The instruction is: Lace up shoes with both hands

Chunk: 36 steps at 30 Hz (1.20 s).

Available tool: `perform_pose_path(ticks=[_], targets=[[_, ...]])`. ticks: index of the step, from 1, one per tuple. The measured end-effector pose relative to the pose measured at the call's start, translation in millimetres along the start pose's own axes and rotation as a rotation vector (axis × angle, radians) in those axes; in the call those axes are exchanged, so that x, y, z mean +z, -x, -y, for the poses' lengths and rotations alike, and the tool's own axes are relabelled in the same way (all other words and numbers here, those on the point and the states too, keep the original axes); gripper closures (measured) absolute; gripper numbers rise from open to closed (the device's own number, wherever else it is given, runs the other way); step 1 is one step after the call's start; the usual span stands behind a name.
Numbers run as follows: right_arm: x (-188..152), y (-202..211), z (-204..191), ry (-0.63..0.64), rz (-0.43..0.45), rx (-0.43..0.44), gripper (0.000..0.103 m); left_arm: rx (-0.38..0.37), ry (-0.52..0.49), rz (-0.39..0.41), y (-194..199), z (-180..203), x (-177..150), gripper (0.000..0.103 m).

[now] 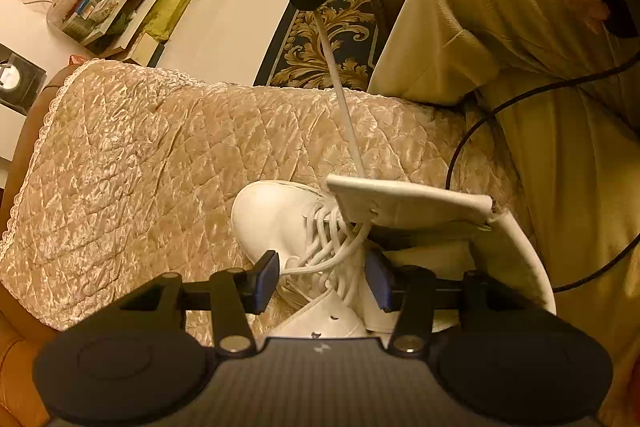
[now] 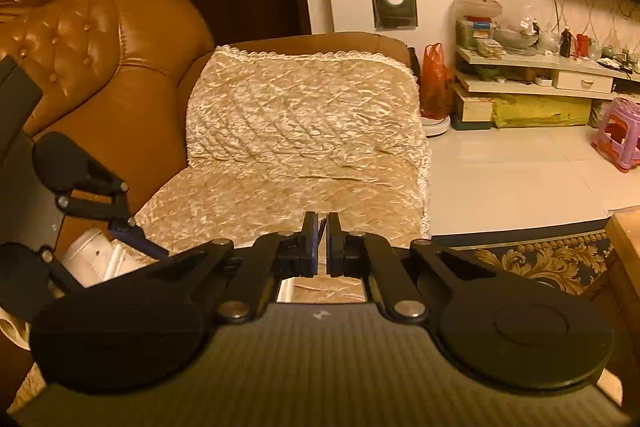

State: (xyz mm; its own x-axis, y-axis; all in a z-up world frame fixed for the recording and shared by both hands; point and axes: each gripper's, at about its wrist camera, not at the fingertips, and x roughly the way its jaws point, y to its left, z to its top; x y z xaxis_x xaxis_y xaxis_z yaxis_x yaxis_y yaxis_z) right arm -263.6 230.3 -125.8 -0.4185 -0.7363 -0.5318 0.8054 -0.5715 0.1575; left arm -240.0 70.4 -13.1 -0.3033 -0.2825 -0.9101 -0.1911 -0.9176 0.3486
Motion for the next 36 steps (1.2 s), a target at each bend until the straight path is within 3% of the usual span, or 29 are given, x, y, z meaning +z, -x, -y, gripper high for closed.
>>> perform_pose_path(ticks=[17,24,27,29,31,36], targets=[[-1.0,-3.7,17.9,-0.055,-0.027,-0.015,0.1,0.018,0.016,-0.02,-2.6,-2.5,-0.2,0.039],[-0.2,-7.3,30.7,-0.165,-0.058,0.023,0.099,0.025,0.024,-0.03,-3.4,-3.6,0.7,0.035],[-2.1,-9.4,31.2,-0.173,-0.078,0.034,0.092,0.028,0.027,-0.033,-4.0,-3.8,1.6,0.033],[-3.7,-9.8,30.0,-0.174,-0.084,0.038,0.077,0.032,0.031,-0.035,-4.2,-4.3,1.8,0.031],[-5.3,-10.8,28.9,-0.181,-0.088,0.044,0.068,0.035,0.036,-0.037,-4.7,-4.9,1.6,0.03],[-9.2,-15.4,24.0,-0.192,-0.114,0.05,0.062,0.037,0.037,-0.042,-5.2,-5.9,2.0,0.029]])
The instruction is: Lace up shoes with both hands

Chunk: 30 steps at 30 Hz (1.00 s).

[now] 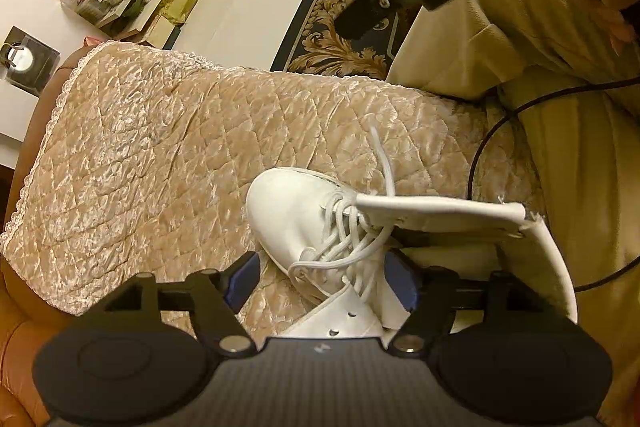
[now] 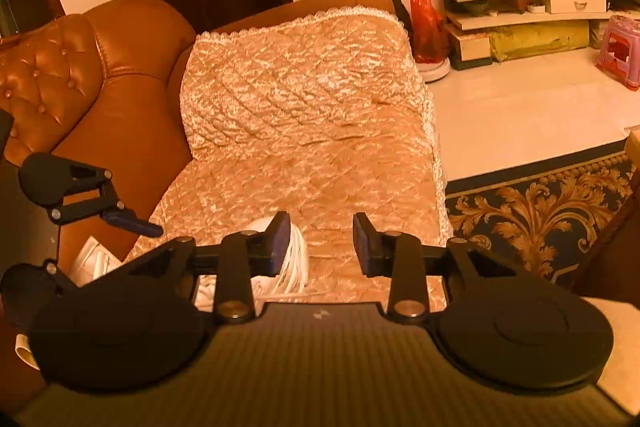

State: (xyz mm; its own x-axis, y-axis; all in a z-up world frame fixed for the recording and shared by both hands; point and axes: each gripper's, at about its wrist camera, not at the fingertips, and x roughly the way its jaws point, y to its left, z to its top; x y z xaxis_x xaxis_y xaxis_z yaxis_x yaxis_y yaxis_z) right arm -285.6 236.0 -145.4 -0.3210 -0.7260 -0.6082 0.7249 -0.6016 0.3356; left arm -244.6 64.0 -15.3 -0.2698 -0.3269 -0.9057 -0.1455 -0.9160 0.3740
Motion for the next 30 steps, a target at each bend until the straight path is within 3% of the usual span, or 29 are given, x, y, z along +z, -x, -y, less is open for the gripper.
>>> perform_pose_path(ticks=[13,19,22,30], targets=[[-1.0,-4.1,3.1,-0.017,-0.01,-0.05,0.059,-0.005,0.027,0.001,-0.3,-4.6,-4.4,0.026],[-1.2,-4.7,0.3,0.011,-0.002,-0.067,0.048,-0.008,0.06,0.004,1.2,-7.9,-8.9,0.026],[-0.5,-7.2,-3.3,0.03,-0.014,-0.09,0.043,-0.016,0.077,-0.012,1.4,-10.3,-7.9,0.026],[1.6,-18.0,-8.3,0.052,-0.083,-0.13,0.043,-0.003,0.111,-0.085,-1.7,-12.6,-0.2,0.021]])
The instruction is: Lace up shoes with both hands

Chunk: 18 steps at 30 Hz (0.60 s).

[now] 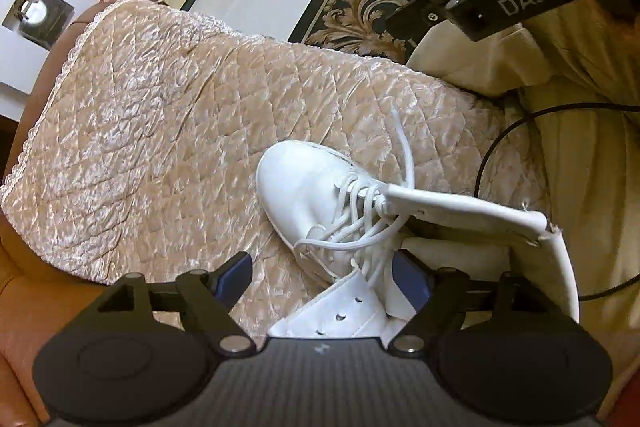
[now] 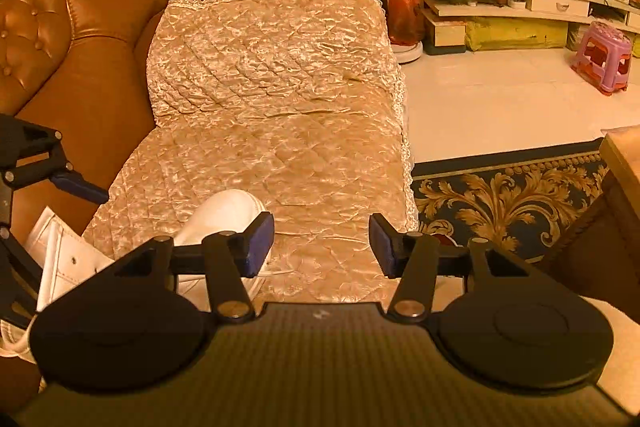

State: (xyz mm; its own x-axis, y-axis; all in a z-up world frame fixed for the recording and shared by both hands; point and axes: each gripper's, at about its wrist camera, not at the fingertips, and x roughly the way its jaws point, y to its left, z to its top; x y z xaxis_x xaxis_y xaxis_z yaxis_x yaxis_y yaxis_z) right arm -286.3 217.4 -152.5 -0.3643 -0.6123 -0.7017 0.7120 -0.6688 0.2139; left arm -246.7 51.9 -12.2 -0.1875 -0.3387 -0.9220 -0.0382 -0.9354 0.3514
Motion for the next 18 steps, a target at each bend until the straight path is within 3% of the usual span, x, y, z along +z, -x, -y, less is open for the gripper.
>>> perform_pose_path(ticks=[18], targets=[[-1.1,-4.9,3.4,-0.028,-0.036,0.007,0.043,0.023,0.012,-0.032,-0.7,1.3,3.0,0.017]])
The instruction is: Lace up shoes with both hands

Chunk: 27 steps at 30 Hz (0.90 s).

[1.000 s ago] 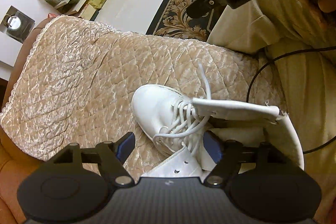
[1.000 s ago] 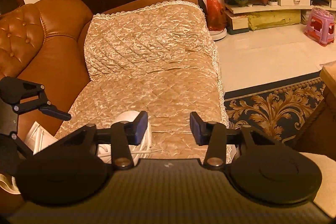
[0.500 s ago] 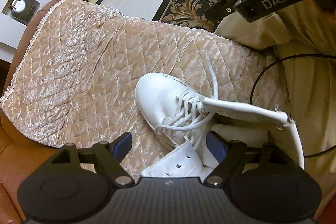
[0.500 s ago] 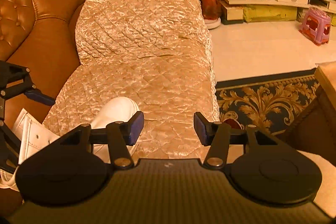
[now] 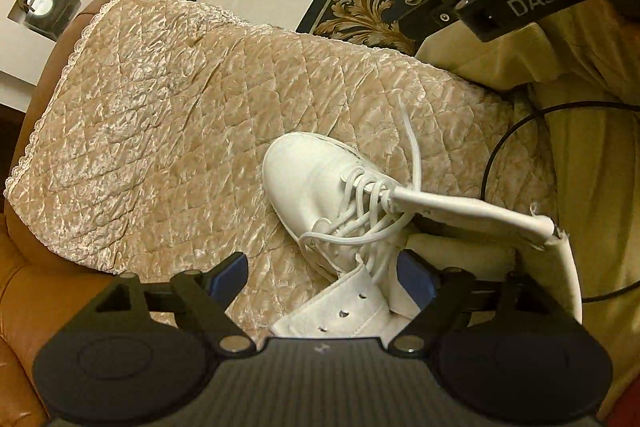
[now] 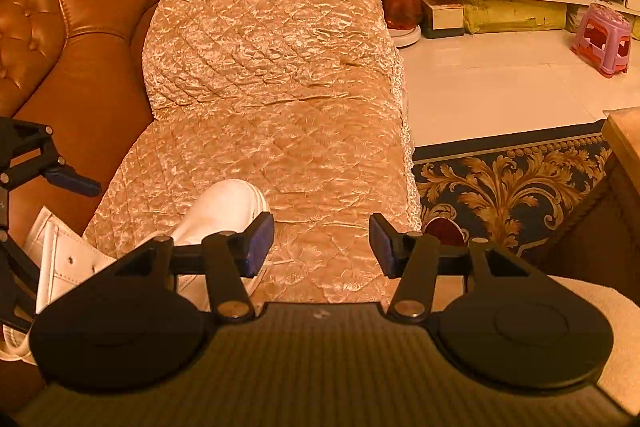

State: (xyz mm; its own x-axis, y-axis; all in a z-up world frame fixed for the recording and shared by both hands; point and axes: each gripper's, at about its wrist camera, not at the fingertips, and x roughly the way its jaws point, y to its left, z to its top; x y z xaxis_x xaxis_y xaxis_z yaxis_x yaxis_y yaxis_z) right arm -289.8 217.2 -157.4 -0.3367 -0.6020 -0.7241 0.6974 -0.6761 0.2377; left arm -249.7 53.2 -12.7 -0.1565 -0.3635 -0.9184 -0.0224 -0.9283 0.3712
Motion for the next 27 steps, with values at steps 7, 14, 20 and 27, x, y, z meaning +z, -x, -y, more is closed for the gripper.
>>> perform_pose_path(ticks=[7,14,20,27], targets=[[-0.6,-0.2,1.2,-0.003,-0.007,0.0,0.043,0.006,0.001,-0.003,-0.7,0.9,1.5,0.015],[-0.9,-1.1,0.8,0.0,-0.019,-0.002,0.043,0.01,0.002,-0.005,-1.3,1.4,1.6,0.014],[-0.9,-2.1,0.0,0.003,-0.027,-0.006,0.043,0.01,0.003,-0.005,-2.1,0.9,1.6,0.013],[-0.9,-4.1,-0.5,0.006,-0.037,-0.01,0.043,0.01,0.006,-0.006,-3.4,0.2,1.4,0.012]])
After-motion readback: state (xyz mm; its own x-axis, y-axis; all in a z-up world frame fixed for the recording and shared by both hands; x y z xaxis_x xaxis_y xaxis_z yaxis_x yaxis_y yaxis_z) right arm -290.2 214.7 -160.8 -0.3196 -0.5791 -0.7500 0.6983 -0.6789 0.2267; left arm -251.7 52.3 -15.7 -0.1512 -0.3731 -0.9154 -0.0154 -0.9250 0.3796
